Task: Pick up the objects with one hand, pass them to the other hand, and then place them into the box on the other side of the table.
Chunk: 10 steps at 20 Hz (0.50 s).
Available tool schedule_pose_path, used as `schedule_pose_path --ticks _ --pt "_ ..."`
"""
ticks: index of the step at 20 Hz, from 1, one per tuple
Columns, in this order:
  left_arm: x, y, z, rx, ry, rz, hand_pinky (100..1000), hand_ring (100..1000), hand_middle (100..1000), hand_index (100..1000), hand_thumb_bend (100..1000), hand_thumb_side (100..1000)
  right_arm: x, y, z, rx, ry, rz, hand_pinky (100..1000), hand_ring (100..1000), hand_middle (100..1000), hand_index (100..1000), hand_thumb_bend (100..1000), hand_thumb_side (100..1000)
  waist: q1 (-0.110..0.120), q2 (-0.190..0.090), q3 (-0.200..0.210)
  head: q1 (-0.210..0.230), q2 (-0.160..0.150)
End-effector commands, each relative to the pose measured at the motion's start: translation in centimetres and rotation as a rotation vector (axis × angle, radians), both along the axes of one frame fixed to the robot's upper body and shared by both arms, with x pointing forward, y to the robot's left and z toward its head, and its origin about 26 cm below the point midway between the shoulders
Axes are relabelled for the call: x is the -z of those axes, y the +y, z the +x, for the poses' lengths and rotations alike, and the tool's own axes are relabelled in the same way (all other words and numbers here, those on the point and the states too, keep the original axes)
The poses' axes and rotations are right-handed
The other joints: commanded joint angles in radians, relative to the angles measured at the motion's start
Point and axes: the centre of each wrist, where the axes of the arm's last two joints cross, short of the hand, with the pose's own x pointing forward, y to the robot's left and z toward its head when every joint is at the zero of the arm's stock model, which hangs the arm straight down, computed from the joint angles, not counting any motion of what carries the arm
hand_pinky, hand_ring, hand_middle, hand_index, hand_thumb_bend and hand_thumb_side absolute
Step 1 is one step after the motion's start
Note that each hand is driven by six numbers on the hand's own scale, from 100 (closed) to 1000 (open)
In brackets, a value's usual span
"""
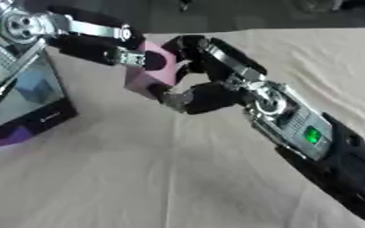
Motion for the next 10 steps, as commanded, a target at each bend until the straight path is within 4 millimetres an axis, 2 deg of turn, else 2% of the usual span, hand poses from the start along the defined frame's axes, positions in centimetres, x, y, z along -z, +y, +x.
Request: schedule_pose_path --ticks 1,7,10 --pt "-0.66 -1.11 -1.45 0.088 -0.026 0.002 1000 923 731 785 301 1000 -0.76 -1.00 0.76 0.049 -0.004 0.014 583 720 469 410 248 100 -0.009 -0.001 -0.001 -0.002 -0.015" --pt "-0.10 -1.12 -1.26 0.087 -0.014 0.019 1000 926 740 807 187 999 -0.71 -1.20 0.93 0.043 0.026 0.024 581 721 469 410 247 100 -0.008 -0.001 -0.002 -0.001 -0.019" --pt "0.24 -1.23 -1.12 0.083 0.000 0.027 1000 933 748 817 186 1000 -0.76 -1.21 0.95 0.040 0.036 0.019 580 721 469 410 249 100 -0.008 0.001 -0.002 -0.003 -0.020"
